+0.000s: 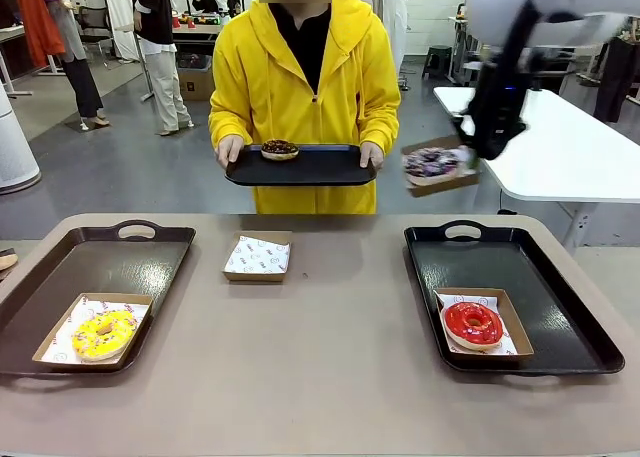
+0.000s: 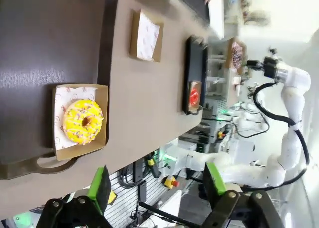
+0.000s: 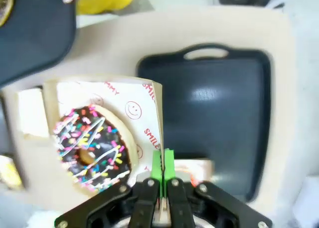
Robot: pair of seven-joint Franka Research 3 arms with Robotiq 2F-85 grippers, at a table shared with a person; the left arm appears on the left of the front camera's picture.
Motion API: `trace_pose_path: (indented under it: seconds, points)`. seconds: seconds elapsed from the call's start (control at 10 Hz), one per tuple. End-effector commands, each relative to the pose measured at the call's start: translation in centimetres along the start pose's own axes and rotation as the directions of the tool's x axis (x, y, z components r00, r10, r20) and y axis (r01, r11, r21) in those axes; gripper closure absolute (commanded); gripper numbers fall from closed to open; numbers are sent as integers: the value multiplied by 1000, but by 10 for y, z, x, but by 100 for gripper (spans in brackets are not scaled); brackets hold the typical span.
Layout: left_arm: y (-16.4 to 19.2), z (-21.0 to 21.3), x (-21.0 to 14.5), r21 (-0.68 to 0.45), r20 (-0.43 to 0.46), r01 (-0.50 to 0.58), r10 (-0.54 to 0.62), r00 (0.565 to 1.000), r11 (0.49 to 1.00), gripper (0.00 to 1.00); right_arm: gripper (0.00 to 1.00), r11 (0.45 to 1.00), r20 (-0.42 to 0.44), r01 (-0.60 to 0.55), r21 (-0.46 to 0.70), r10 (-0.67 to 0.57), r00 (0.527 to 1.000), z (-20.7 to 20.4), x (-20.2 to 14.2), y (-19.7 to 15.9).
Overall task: Individually package the donuts and arrange them on the tray.
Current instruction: Place the picked Paper togo box on the Handle tray while simultaneously picking up another Paper togo box from the table with the other hand.
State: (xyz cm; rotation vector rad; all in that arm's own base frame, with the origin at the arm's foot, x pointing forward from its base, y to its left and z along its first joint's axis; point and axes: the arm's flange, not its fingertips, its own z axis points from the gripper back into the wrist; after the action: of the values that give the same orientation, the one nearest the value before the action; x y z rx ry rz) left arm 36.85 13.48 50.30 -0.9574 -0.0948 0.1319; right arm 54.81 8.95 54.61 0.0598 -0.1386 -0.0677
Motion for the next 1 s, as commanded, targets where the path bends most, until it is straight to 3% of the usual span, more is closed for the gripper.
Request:
trace_pose_path:
  seconds: [0.0, 0.1, 0.4, 0.8, 0.9]
  points:
    - [-35, -29, 18, 161, -57, 2, 8, 998, 987, 3, 99, 998, 9, -48, -28, 48, 999, -22, -4, -38]
    - [-55, -51, 29, 243, -93, 3, 20, 995, 970, 3, 99, 996, -2, -81, -21, 81, 997, -29, -2, -54]
    - [-89, -127, 60, 465, -92, 23, 23, 995, 885, 3, 99, 997, -19, -80, 4, 80, 997, -54, 2, -86]
    - [-82, -203, 85, 603, -70, 23, 24, 997, 797, 3, 99, 997, -36, -74, 31, 75, 997, -73, 3, -93]
    - [-80, -216, 86, 618, -58, 36, 0, 998, 785, 3, 99, 998, -54, -56, -12, 55, 997, -68, 4, -90]
